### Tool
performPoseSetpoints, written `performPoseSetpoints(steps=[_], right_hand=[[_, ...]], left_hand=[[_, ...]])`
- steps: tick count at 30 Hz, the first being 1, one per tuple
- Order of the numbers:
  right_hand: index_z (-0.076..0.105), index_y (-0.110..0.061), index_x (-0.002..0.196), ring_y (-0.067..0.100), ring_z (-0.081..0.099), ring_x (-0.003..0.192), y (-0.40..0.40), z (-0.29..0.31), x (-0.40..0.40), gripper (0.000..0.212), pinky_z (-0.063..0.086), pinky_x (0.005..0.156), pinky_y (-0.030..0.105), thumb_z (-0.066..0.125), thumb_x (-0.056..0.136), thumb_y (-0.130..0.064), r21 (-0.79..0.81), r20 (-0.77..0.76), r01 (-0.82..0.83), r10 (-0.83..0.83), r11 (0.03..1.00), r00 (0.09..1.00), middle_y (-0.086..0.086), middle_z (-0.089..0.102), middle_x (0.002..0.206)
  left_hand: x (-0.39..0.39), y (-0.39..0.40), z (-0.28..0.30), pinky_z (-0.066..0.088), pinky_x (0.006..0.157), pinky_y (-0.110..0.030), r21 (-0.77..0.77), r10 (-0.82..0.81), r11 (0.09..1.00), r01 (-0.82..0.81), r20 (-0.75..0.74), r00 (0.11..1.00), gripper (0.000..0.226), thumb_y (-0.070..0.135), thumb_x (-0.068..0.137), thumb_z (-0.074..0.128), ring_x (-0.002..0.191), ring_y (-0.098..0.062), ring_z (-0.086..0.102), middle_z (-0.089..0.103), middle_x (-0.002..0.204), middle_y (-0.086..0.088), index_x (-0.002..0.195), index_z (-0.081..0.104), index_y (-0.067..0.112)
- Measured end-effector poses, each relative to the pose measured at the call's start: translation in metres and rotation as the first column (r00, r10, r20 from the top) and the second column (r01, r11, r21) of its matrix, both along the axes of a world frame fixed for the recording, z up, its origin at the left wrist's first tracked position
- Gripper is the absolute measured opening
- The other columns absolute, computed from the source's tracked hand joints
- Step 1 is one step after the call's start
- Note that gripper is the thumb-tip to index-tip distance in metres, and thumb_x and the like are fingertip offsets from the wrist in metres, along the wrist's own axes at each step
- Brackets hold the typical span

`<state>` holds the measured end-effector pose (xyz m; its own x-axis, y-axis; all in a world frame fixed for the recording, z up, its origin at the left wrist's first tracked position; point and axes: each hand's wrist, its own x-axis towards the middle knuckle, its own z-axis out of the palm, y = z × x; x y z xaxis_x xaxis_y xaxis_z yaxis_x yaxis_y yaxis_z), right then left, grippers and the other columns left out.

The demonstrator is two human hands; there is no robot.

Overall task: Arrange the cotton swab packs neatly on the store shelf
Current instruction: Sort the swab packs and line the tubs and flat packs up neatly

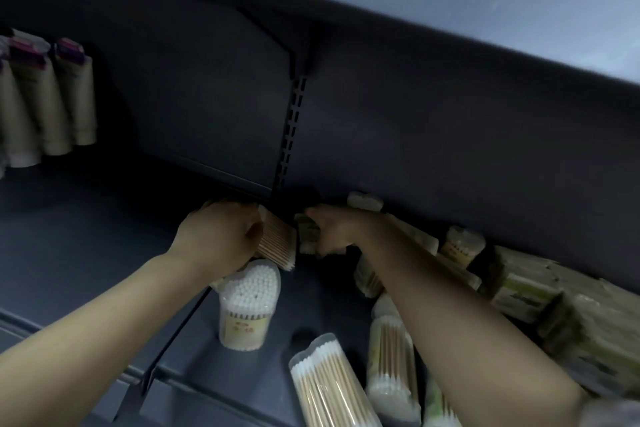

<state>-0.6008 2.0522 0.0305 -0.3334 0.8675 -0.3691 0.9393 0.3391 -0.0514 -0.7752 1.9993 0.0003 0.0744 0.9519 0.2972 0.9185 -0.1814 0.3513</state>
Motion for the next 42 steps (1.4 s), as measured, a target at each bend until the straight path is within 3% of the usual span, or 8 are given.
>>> performPoseSetpoints(steps=[4,8,12,17,26,33,38,42], right_hand=[[0.043,-0.013,0.124,0.014,0.049,0.085,0.005,-0.004,-0.002,0.049,0.037,0.05,0.02,0.065,0.08,-0.014,-0.038,-0.006,0.02,-0.02,0.999,1.0,0.003,0.052,0.112],[0.046,-0.013,0.117,0.014,0.048,0.082,0.006,-0.006,-0.002,0.042,0.035,0.052,0.023,0.066,0.081,-0.023,-0.003,0.004,0.007,-0.006,1.0,1.0,0.002,0.051,0.103],[0.046,-0.014,0.118,0.018,0.05,0.097,0.006,-0.009,-0.001,0.048,0.042,0.072,0.025,0.069,0.079,-0.029,0.025,0.025,-0.03,0.029,0.999,0.999,0.003,0.049,0.118],[0.035,-0.015,0.135,0.021,0.045,0.113,0.004,-0.008,0.002,0.068,0.045,0.088,0.029,0.07,0.077,-0.027,0.074,0.018,-0.051,0.05,0.996,0.999,0.005,0.04,0.13],[0.005,-0.018,0.149,0.019,0.018,0.138,-0.014,0.012,0.009,0.101,0.024,0.107,0.025,0.073,0.075,-0.018,0.197,-0.138,-0.05,0.078,0.979,0.987,0.001,0.019,0.15],[0.005,-0.02,0.149,0.02,0.016,0.135,-0.031,0.029,0.014,0.105,0.022,0.11,0.029,0.075,0.07,-0.021,0.376,-0.144,-0.093,0.157,0.922,0.977,0.001,0.021,0.145],[0.012,-0.018,0.148,0.017,0.02,0.13,-0.047,0.032,0.018,0.102,0.02,0.106,0.022,0.076,0.069,-0.021,0.406,-0.11,-0.15,0.211,0.902,0.971,0.001,0.025,0.14],[0.022,-0.015,0.145,0.019,0.024,0.127,-0.064,0.032,0.018,0.094,0.027,0.107,0.029,0.076,0.068,-0.021,0.42,-0.095,-0.187,0.248,0.888,0.964,0.003,0.028,0.137]], left_hand=[[0.0,0.0,0.0,0.038,0.071,-0.026,-0.004,-0.009,1.0,0.009,0.005,1.0,0.023,0.027,0.093,0.043,0.102,-0.021,0.055,0.06,0.11,-0.002,0.105,0.061,0.018],[0.002,-0.001,0.002,0.037,0.071,-0.026,-0.01,-0.019,1.0,0.019,0.001,1.0,0.022,0.026,0.093,0.044,0.102,-0.022,0.054,0.06,0.11,-0.003,0.104,0.061,0.017],[0.004,-0.002,0.002,0.034,0.069,-0.024,-0.014,-0.036,0.999,0.036,0.01,0.999,0.023,0.025,0.093,0.044,0.101,-0.021,0.054,0.06,0.11,-0.003,0.105,0.062,0.017],[0.002,-0.001,0.009,0.038,0.075,-0.024,-0.041,-0.059,0.997,0.062,0.075,0.995,0.024,0.024,0.093,0.046,0.101,-0.017,0.055,0.061,0.111,-0.001,0.109,0.063,0.02],[0.013,-0.012,0.025,0.046,0.086,-0.031,-0.101,-0.074,0.991,0.087,0.124,0.99,0.025,0.023,0.094,0.045,0.102,-0.018,0.055,0.06,0.113,-0.002,0.111,0.062,0.016],[0.021,-0.027,0.031,0.048,0.082,-0.033,-0.081,-0.073,0.994,0.08,0.09,0.993,0.026,0.021,0.093,0.044,0.099,-0.021,0.056,0.062,0.11,-0.004,0.108,0.064,0.014],[0.029,-0.04,0.033,0.05,0.08,-0.035,-0.055,-0.026,0.998,0.031,0.087,0.996,0.026,0.021,0.091,0.046,0.098,-0.025,0.058,0.064,0.108,-0.006,0.107,0.065,0.012],[0.031,-0.049,0.028,0.043,0.073,-0.03,-0.007,0.065,0.998,-0.065,0.046,0.997,0.028,0.022,0.088,0.046,0.104,-0.03,0.053,0.062,0.11,-0.007,0.109,0.064,0.016]])
